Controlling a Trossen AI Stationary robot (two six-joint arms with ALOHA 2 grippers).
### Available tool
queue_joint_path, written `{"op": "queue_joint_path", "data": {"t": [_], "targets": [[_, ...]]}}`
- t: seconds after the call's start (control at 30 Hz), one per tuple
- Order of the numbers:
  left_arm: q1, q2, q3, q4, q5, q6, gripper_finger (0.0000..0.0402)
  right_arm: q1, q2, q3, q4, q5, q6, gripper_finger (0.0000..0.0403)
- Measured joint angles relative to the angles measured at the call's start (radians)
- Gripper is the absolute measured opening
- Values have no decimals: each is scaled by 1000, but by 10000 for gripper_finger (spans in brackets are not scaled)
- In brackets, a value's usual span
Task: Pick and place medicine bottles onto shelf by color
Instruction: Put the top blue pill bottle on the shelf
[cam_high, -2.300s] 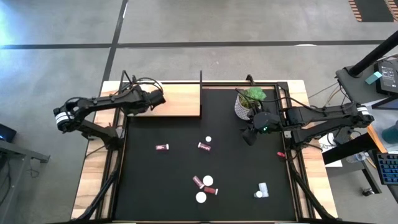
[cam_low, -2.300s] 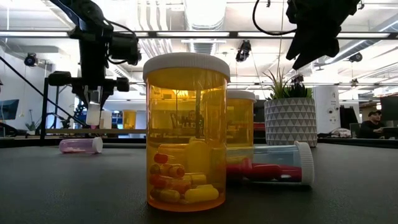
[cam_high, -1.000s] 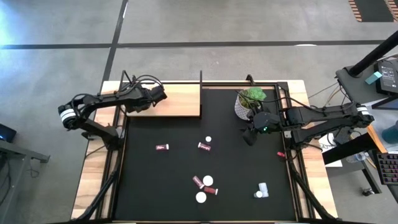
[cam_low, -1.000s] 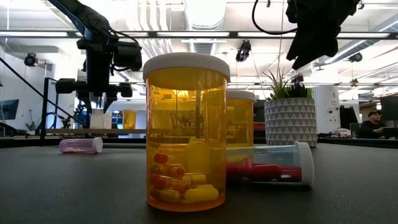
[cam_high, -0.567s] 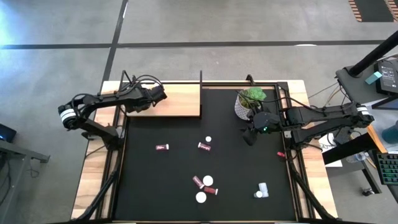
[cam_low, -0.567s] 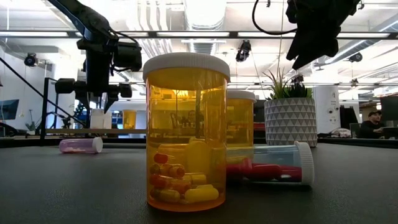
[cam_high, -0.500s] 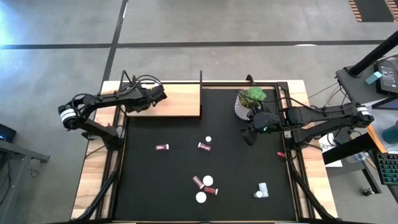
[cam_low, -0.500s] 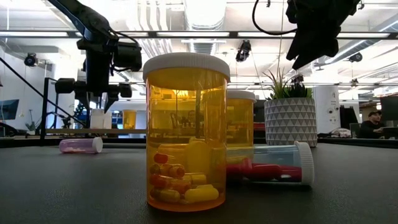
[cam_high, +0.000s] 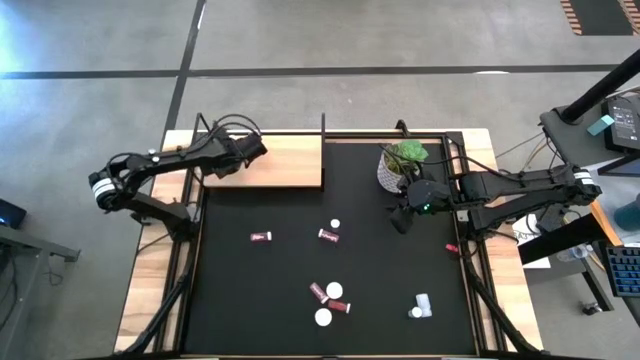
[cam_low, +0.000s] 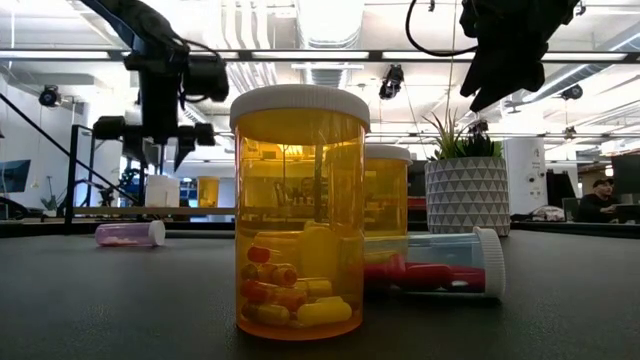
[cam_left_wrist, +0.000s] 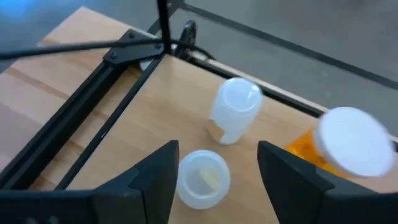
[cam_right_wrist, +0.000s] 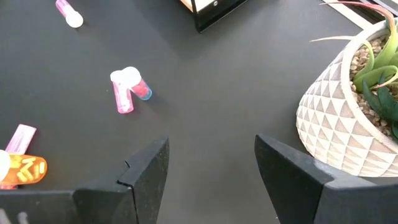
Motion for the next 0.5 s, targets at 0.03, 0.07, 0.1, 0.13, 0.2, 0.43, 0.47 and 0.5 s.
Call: {"op": "queue_joint_path", "data": {"t": [0.03,0.07,0.1,0.13,0.2,0.43,0.47,0.5], "targets": [[0,-11,8,0,1,17,202,0,0,0,0,0,0,228],[0,-24,18,1,1,34,202,0,0,0,0,0,0,228],[0,-37,27,2,4,53,202,0,0,0,0,0,0,228],[0,-51,34,2,19,68,202,0,0,0,0,0,0,228],[-1,-72,52,3,54,113,202,0,0,0,1,0,0,228],[-21,-154,88,77,243,276,202,0,0,0,67,0,-2,228],[-30,-168,85,115,277,298,202,0,0,0,82,0,-3,228],[-43,-184,81,154,309,323,202,0,0,0,95,0,-3,228]]}}
